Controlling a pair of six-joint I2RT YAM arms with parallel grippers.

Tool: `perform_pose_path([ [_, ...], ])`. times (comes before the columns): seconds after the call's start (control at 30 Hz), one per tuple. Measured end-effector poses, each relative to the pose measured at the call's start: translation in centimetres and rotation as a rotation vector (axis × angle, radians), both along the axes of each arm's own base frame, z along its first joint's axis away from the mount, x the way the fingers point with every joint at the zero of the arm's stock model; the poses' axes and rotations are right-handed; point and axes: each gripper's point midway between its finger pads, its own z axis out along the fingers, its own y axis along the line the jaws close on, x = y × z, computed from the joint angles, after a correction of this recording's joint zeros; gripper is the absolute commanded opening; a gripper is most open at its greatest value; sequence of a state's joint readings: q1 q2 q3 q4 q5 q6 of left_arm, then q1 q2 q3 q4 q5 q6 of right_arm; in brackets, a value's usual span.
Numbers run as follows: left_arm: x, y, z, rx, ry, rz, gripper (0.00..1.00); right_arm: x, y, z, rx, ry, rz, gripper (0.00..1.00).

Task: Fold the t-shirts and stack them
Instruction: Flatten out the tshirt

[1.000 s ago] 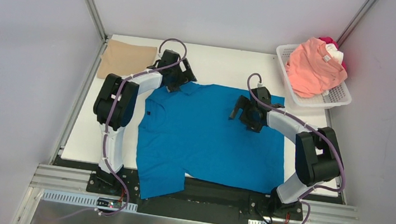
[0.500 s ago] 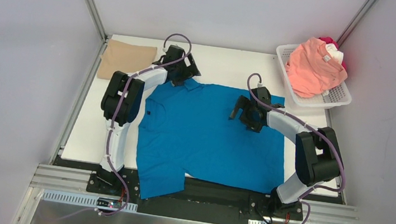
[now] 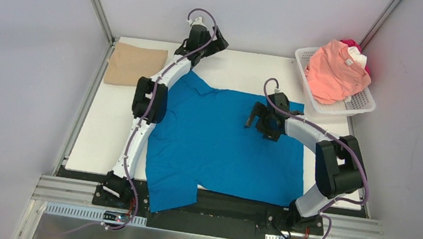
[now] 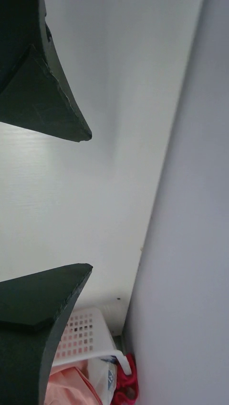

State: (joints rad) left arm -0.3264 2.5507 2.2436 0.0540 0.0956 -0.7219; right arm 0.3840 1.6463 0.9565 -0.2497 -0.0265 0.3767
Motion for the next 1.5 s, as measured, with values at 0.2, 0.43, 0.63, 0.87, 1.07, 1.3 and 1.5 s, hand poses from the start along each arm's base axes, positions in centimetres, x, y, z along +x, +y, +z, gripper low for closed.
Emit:
perform_pose_path([
  [0.2, 0.6, 0.0, 1.9, 0.033, -0.059, -0.019, 0.99, 0.0, -0.1, 0.0, -0.003, -0.001, 0.001, 0.99],
  [0.43, -9.8, 3.2, 0.0, 0.090, 0.126, -0.036, 0.99, 0.0, 0.0, -0.1, -0.006, 0.004, 0.003, 0.99],
  [0.63, -15.2, 4.0, 2.8, 0.050, 0.128, -0.050, 0.99, 0.0, -0.1, -0.1, -0.011, 0.003, 0.001, 1.00],
  [0.87, -16.3, 3.7, -0.4, 0.054, 0.203, -0.053, 0.99, 0.0, -0.1, -0.1, -0.015, 0.001, 0.002, 0.99],
  [1.07, -16.3, 3.9, -3.8, 0.081, 0.272, -0.043, 0.99, 0.0, -0.1, -0.1, -0.016, 0.001, 0.002, 1.00],
  [1.3, -15.5, 3.6, -6.1, 0.096, 0.309, -0.039, 0.99, 0.0, -0.1, -0.1, -0.016, 0.001, 0.001, 1.00],
  [1.5, -15.0, 3.8, -6.4, 0.108, 0.315, -0.024, 0.99, 0.0, -0.1, -0.1, -0.016, 0.001, 0.002, 1.00],
])
